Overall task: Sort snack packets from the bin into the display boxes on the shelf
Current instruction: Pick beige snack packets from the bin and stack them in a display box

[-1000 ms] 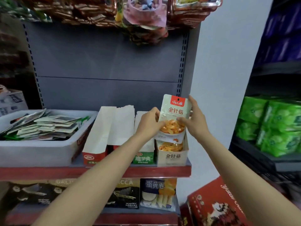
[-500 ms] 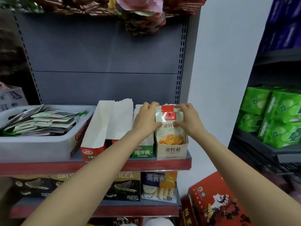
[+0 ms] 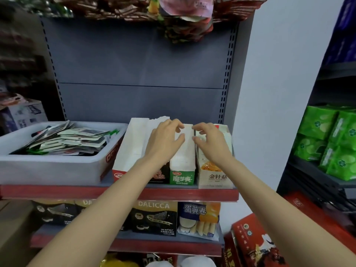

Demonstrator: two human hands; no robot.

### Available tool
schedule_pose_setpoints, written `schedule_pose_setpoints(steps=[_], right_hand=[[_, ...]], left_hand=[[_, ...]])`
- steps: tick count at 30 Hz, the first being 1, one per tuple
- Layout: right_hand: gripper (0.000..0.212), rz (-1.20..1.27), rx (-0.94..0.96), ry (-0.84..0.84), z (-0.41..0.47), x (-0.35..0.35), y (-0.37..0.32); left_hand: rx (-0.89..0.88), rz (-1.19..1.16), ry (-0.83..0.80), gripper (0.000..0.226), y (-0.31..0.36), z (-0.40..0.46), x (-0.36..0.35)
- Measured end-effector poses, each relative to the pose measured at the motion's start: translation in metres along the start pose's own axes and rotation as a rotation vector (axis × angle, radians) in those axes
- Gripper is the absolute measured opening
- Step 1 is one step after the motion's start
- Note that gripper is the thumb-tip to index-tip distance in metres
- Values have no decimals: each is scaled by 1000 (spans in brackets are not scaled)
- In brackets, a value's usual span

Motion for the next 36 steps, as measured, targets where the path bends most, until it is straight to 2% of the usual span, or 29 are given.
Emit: schedule_pose_setpoints(steps=[8, 13, 18, 24, 26, 28, 31, 33, 36], right_hand=[[26, 237, 141, -130, 31, -90, -112], [31, 262, 211, -223, 58, -161, -176], [46, 196, 176, -354, 88, -224, -210], [71, 86, 90, -549, 114, -267, -209], [65, 59, 89, -573, 116, -272, -206], [49, 27, 142, -518, 119, -271, -208], [31, -67, 245, -465, 117, -266, -215], [26, -120, 318, -446, 114, -260, -219], [24, 7, 283, -345, 114, -245, -213]], left_hand=[[219, 75, 164, 9, -109, -41, 113], [394, 146, 224, 17, -200, -63, 177], [536, 176, 50, 35, -267, -73, 204], [625, 68, -163, 50, -296, -74, 194], [654, 102, -209, 53, -308, -78, 187], [684, 206, -237, 53, -319, -82, 183], [687, 232, -222, 51, -325, -82, 182], [682, 232, -214, 50, -325, -82, 181], [684, 264, -154, 48, -323, -81, 183]])
Point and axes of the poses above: each hand's wrist, its own z-axis towards the middle knuckle, its own x-axis out of the back of the hand, y = z × x, the point moved 7 cm from there along z, towards the middle knuckle, and after that the axes turned 4 degrees about -y, right-handed, at the moved point
